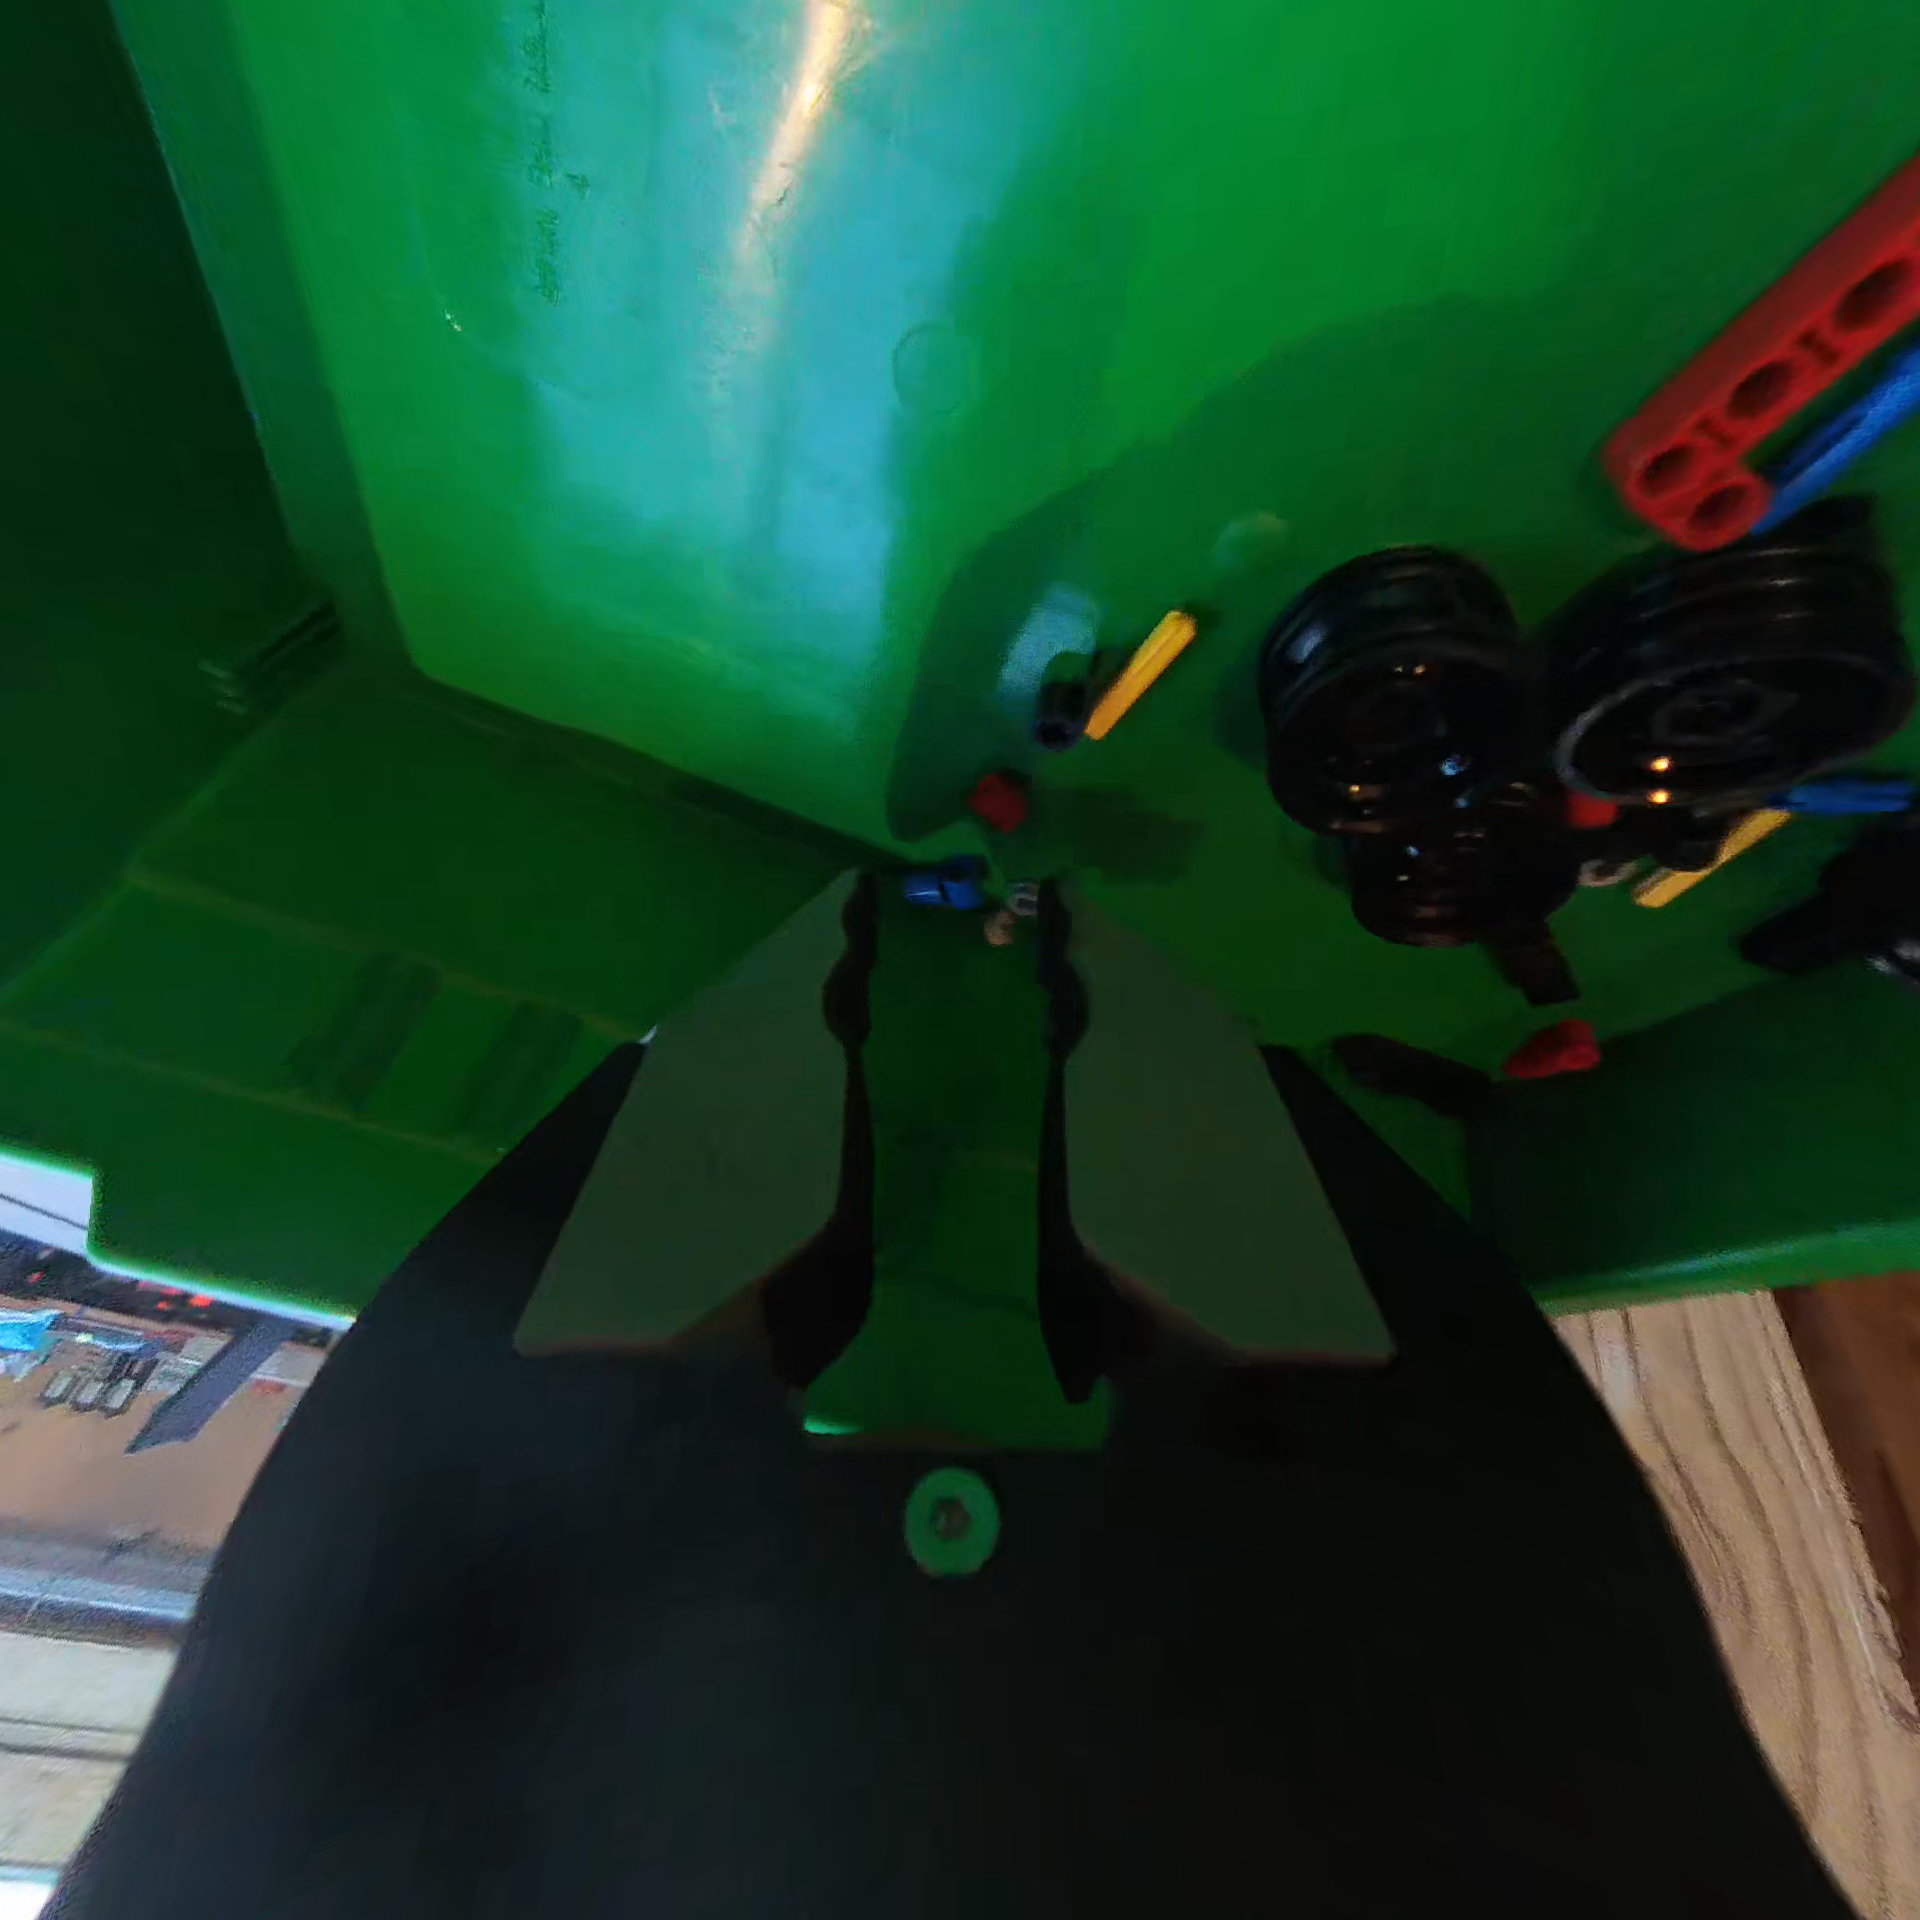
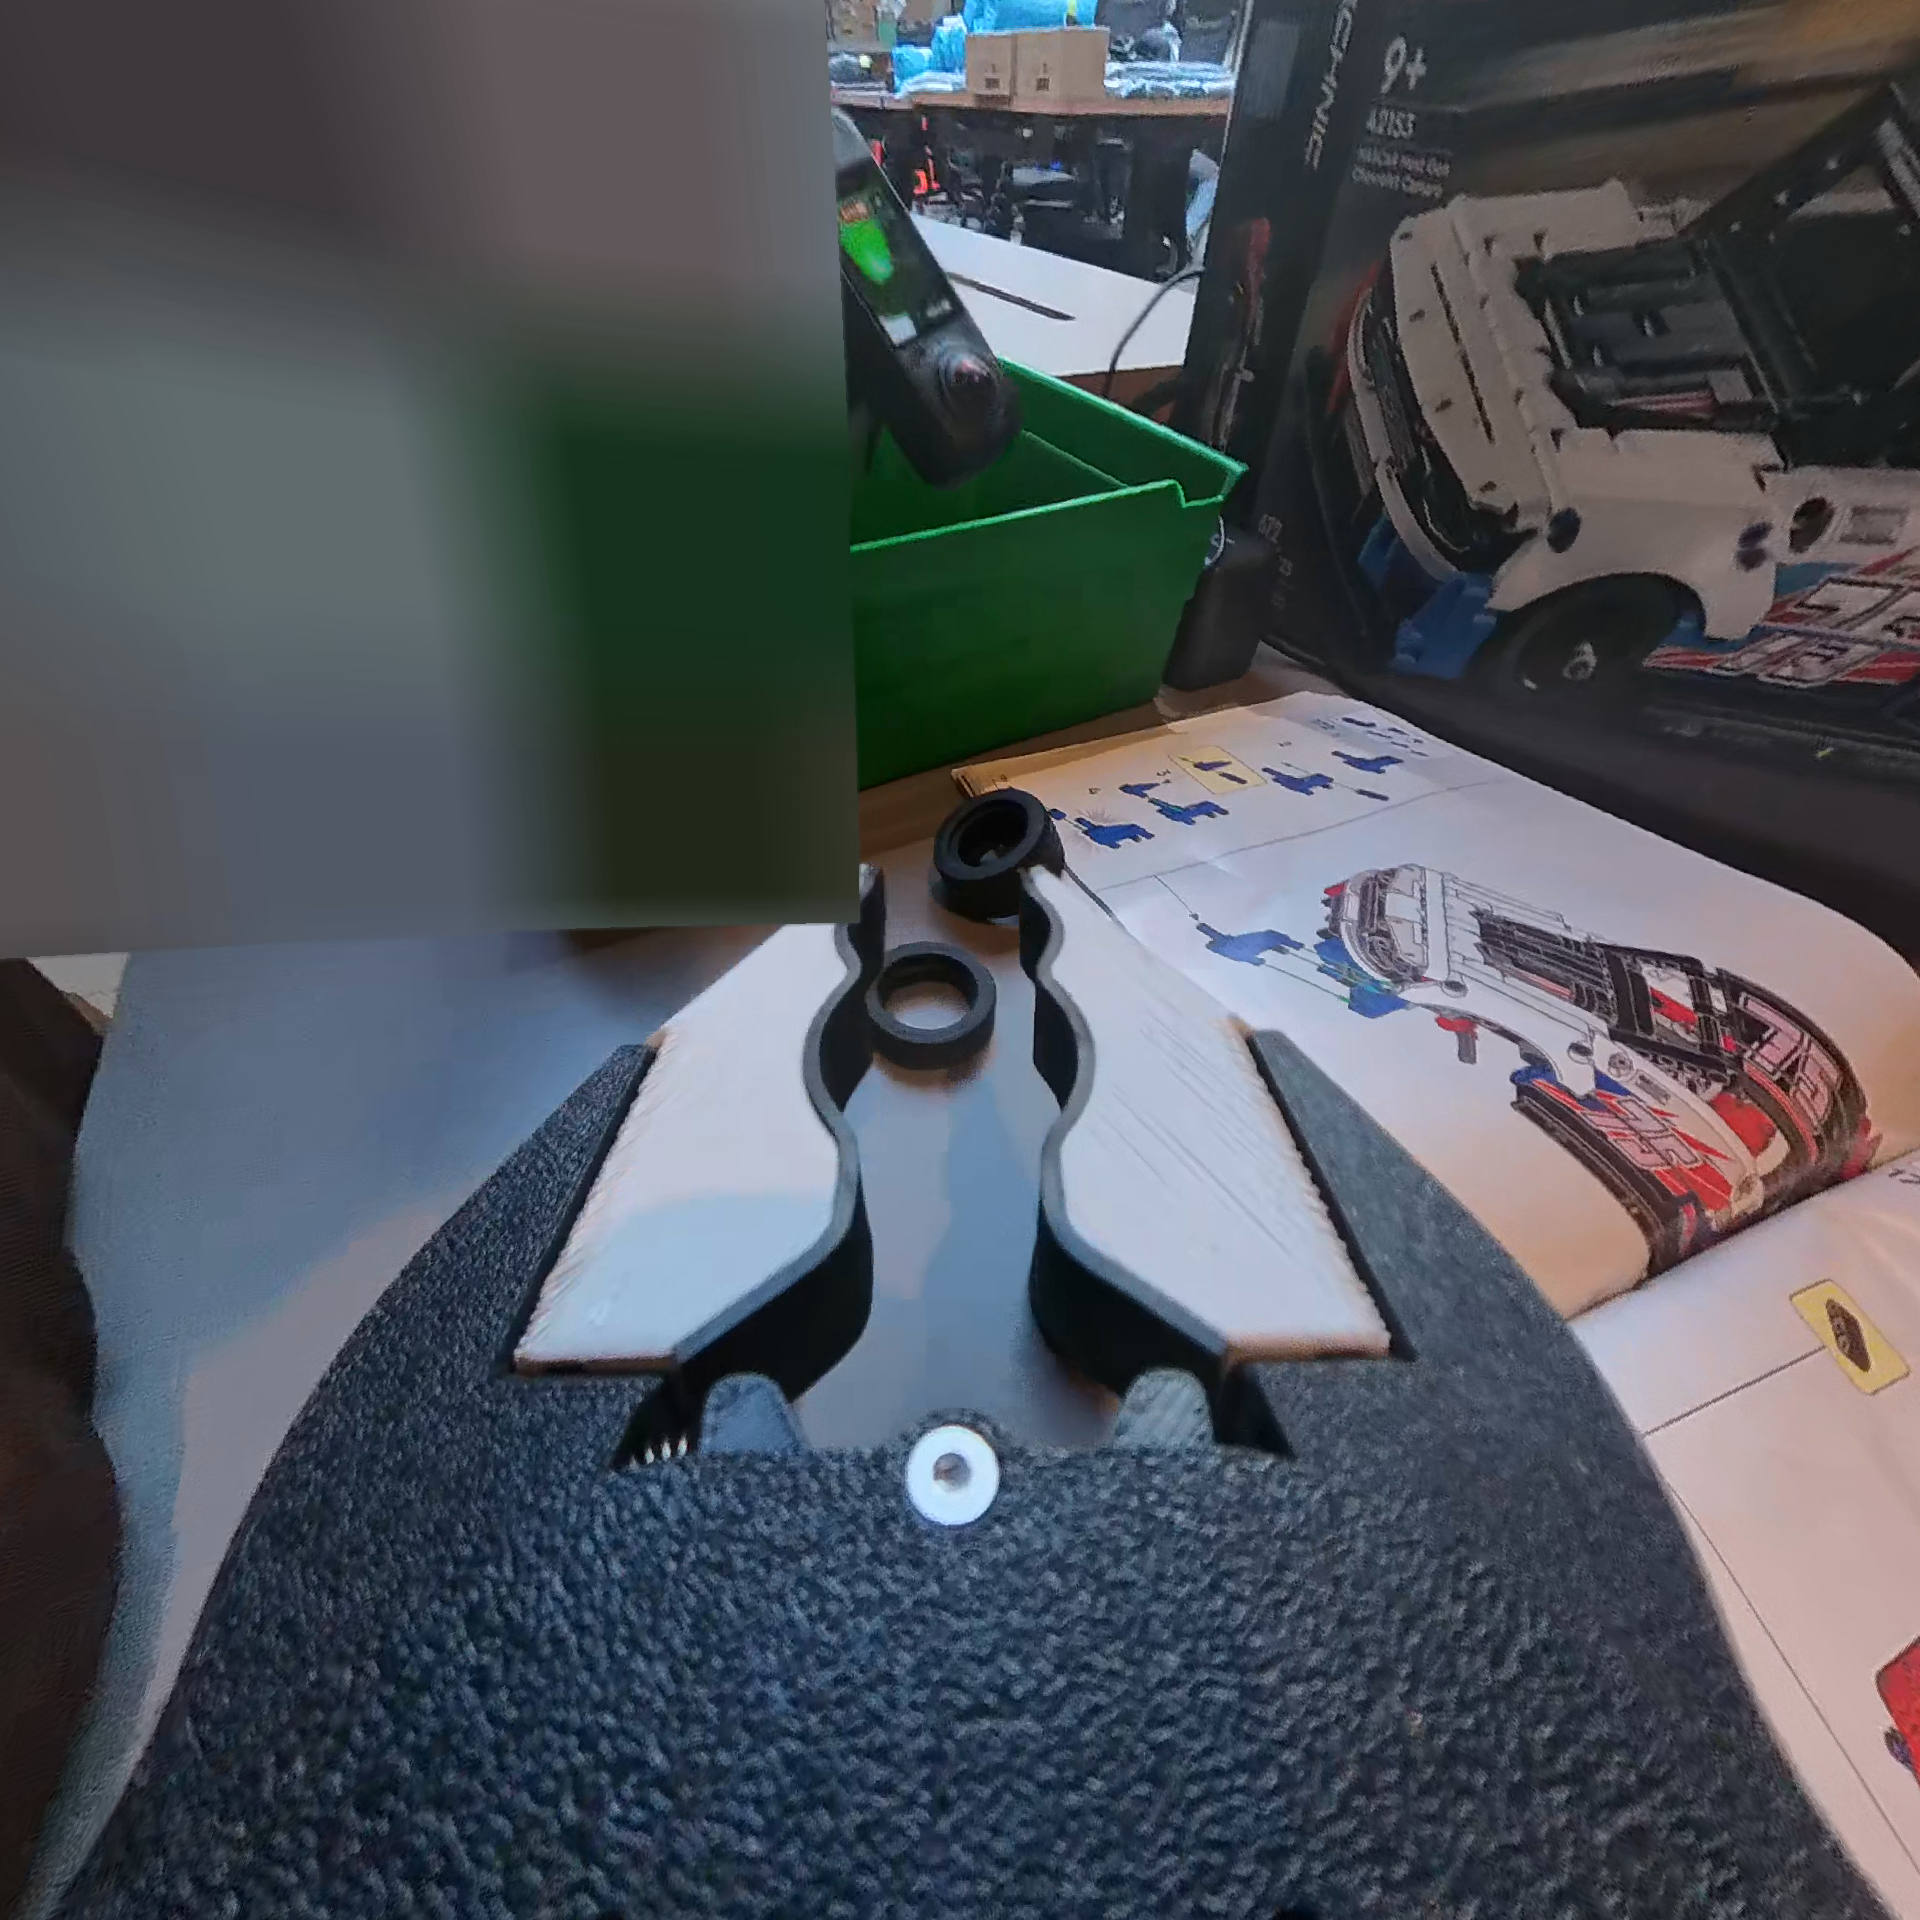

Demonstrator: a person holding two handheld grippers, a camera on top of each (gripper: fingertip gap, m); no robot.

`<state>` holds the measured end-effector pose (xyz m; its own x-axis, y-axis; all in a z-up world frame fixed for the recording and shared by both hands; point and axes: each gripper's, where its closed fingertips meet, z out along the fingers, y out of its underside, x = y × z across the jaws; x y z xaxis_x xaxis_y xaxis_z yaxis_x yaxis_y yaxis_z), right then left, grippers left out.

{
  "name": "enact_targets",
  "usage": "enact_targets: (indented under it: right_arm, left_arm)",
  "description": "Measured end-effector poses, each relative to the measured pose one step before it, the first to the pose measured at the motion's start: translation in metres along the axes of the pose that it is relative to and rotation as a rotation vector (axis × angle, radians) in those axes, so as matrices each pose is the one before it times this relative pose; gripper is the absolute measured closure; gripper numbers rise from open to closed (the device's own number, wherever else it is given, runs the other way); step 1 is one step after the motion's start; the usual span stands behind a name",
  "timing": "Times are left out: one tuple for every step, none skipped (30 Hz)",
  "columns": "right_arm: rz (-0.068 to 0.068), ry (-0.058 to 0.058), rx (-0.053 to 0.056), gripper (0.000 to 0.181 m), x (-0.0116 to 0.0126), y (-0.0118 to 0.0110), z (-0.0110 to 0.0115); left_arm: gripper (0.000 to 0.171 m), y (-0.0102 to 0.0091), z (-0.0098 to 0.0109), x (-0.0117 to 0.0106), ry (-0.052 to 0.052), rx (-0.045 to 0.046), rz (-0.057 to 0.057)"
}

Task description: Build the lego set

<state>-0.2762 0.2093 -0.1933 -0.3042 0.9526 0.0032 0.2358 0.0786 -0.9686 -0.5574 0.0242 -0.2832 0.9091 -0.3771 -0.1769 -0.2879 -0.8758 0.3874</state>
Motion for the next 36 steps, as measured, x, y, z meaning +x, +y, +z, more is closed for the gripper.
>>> enact_targets:
  right_arm:
    - [-0.0037,-0.0036,0.0082,0.156,-0.00168,-0.0022,-0.00096]
    - [-0.0028,-0.002,0.0072,0.157,-0.00111,-0.00166,-0.00062]
    - [-0.0002,-0.0016,0.0023,0.157,-0.00049,-0.00047,-0.0001]
    - [0.0027,-0.0022,-0.0031,0.157,-0.00015,0.00063,0.00025]
    - [0.0041,-0.0022,-0.0036,0.157,0.0,0.00086,0.00039]
    - [0.0041,-0.0017,0.0001,0.157,0.00011,0.00037,0.00011]
    - [0.004,-0.0018,0.0032,0.157,-0.00009,-0.0003,0.0]
    - [0.0041,-0.0022,0.003,0.157,-0.00018,-0.00012,0.00025]
    - [0.0039,-0.0021,0.0003,0.157,-0.00012,0.00045,0.00052]
    - [0.0031,-0.0017,-0.0028,0.157,-0.00003,0.00095,0.00088]
    - [0.0022,-0.0015,-0.0049,0.157,-0.00015,0.00146,0.00108]
    - [0.0014,-0.0015,-0.0057,0.157,-0.00003,0.00153,0.00121]
    - [0.0008,-0.0018,-0.0057,0.157,-0.00024,0.00153,0.00118]
    - [0.0003,-0.0012,-0.0051,0.157,-0.00009,0.00129,0.00097]
    - [0.0002,-0.0012,-0.0046,0.157,-0.00006,0.00118,0.00076]
    - [0.0004,-0.0012,-0.0039,0.157,0.00004,0.00084,0.0005]
    - [0.0006,-0.0001,-0.0011,0.157,0.00012,0.0003,0.00013]
    - [0.0015,0.0001,0.0015,0.157,0.00028,-0.00011,-0.00033]
    - [0.0032,-0.0008,0.0028,0.158,0.00022,-0.00046,-0.00036]
    - [0.0047,-0.0016,0.0033,0.158,0.00026,-0.0005,-0.00051]
    - [0.0055,-0.0027,0.0031,0.158,0.00007,-0.00051,-0.00043]
    - [0.0053,-0.003,0.003,0.158,-0.00001,-0.00052,-0.00032]
    - [0.0038,-0.0013,0.0023,0.158,0.00024,-0.00015,-0.00026]
    - [0.0027,0.0,0.0,0.158,0.00042,0.00019,-0.00006]
    - [0.0022,-0.0004,-0.0006,0.158,0.00011,0.00017,-0.00003]
    - [0.0017,-0.0012,0.0011,0.158,-0.00014,-0.00031,-0.00013]
    - [0.0006,-0.0013,0.0017,0.158,-0.0003,-0.00047,-0.00014]
    - [-0.0012,0.0,0.0005,0.158,-0.00019,-0.00032,-0.00015]
    - [-0.0029,0.0018,-0.0003,0.158,-0.00009,-0.00012,-0.00008]
    - [-0.0033,0.0025,-0.0003,0.158,0.00002,-0.00012,-0.00009]
    - [-0.0026,0.0015,-0.0004,0.158,-0.00016,-0.00011,-0.00009]
    - [-0.0018,0.0009,-0.0005,0.158,0.00001,-0.0002,-0.00014]
    - [-0.0018,0.0012,-0.0001,0.158,-0.00003,-0.00016,-0.00005]
    - [-0.0021,0.0011,0.0,0.158,0.00003,-0.00015,-0.00017]
    - [-0.0017,0.0008,-0.0004,0.158,-0.00009,-0.00012,-0.00007]
    - [-0.0007,0.0003,0.0,0.158,0.00002,-0.00024,-0.00026]
  left_arm:
    - [0.144,-0.00062,0.00013,0.00107,0.0062,-0.00111,-0.0022]
    - [0.145,-0.00052,0.00023,0.00104,0.005,0.00414,0.0016]
    - [0.145,0.00111,0.00122,-0.00016,-0.0015,-0.00323,0.0027]
    - [0.147,0.00235,0.00218,-0.00061,-0.0018,-0.013,0.0045]
    - [0.152,0.00014,0.0018,0.00045,0.003,-0.00142,0.0051]
    - [0.152,0.00007,0.00198,0.00094,0.0052,-0.0056,0.0031]
    - [0.154,0.00067,0.00135,0.00109,0.0037,-0.01152,0.0068]
    - [0.155,0.00104,0.00037,-0.00028,-0.0068,-0.0122,0.0103]
    - [0.156,0.00082,0.00056,-0.0008,-0.0103,-0.011,0.0097]
    - [0.158,0.00118,0.00089,-0.00092,-0.012,-0.01208,0.0097]
    - [0.16,0.00116,0.00089,-0.00009,-0.0076,-0.01225,0.0135]
    - [0.162,0.00059,0.00047,0.00071,0.0007,-0.00831,0.0103]
    - [0.164,0.00006,0.00012,0.00128,0.0103,-0.00075,0.0046]
    - [0.165,-0.00023,-0.00004,-0.00033,0.0075,0.00499,-0.004]
    - [0.165,-0.00145,-0.00068,-0.00077,0.0093,0.01743,-0.0102]
    - [0.165,-0.00226,-0.00137,-0.00039,0.0116,0.02624,-0.0098]
    - [0.165,-0.0013,-0.00168,-0.00044,0.0099,0.02176,-0.008]
    - [0.165,-0.00064,-0.00236,0.00002,0.0106,0.01901,-0.0083]
    - [0.166,-0.00063,-0.00302,-0.00018,0.0062,0.02128,-0.0071]
    - [0.166,-0.00048,-0.00377,-0.00089,-0.0003,0.02307,-0.0059]
    - [0.166,-0.00015,-0.00451,-0.00019,0.0039,0.02599,-0.0048]
    - [0.166,-0.00022,-0.00528,0.00032,0.0094,0.03042,-0.0085]
    - [0.166,-0.00055,-0.0058,-0.00015,0.0099,0.03367,-0.0162]
    - [0.166,-0.00052,-0.00576,-0.00048,0.0099,0.03213,-0.019]
    - [0.166,-0.00069,-0.00563,-0.00071,0.0084,0.03171,-0.0158]
    - [0.166,-0.00134,-0.00523,0.00009,0.0131,0.03407,-0.0152]
    - [0.166,-0.00148,-0.00493,0.00036,0.0147,0.03322,-0.0156]
    - [0.166,-0.00149,-0.00439,0.00053,0.0106,0.03213,-0.0085]
    - [0.166,-0.00177,-0.00421,0.00135,0.0082,0.03501,0.0058]
    - [0.166,-0.00276,-0.0043,0.00194,0.0077,0.04309,0.0044]
    - [0.166,-0.00373,-0.00474,0.00305,0.0126,0.0477,-0.0013]
    - [0.165,-0.00535,-0.0055,0.00537,0.0178,0.06161,0.0107]
    - [0.165,-0.00751,-0.00656,0.00722,0.0137,0.07834,0.0327]
    - [0.165,-0.00941,-0.00763,0.01258,0.0259,0.09372,0.0583]
    - [0.165,-0.01074,-0.00813,0.01511,0.0259,0.09554,0.0631]
    - [0.165,-0.0109,-0.00771,0.01353,0.0074,0.08064,0.0521]
